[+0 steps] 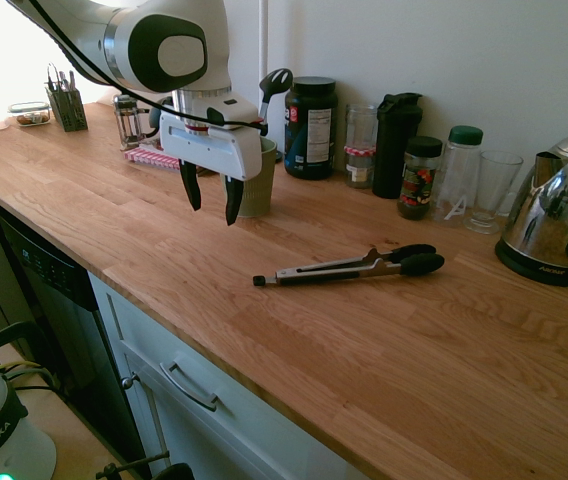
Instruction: Put the tongs back in the holder
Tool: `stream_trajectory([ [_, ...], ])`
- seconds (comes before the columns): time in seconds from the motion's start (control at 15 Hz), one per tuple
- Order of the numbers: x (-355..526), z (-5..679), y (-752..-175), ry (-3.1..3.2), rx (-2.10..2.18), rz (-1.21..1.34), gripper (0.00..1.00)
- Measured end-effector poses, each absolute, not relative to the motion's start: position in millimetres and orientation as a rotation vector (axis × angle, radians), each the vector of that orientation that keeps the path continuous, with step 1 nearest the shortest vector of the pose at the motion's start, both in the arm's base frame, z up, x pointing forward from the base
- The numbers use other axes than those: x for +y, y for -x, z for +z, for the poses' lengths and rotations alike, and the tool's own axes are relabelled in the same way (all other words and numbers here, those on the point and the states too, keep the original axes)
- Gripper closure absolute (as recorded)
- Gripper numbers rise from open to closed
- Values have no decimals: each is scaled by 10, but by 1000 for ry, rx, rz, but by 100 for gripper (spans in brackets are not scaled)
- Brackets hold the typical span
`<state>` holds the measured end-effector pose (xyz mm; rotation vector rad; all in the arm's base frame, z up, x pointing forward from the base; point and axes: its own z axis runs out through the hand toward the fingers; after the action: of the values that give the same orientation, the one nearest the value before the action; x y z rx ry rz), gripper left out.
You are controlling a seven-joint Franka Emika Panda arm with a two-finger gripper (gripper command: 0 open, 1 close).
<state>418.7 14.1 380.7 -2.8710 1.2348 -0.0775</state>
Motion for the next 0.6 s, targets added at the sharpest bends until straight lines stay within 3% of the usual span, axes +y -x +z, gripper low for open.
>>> stream_trajectory([
  [0.27,-30,3974,-4296,2829,1296,-88,0],
  [0.6,-1247,4835,-4547,2563,1673,-155,0],
])
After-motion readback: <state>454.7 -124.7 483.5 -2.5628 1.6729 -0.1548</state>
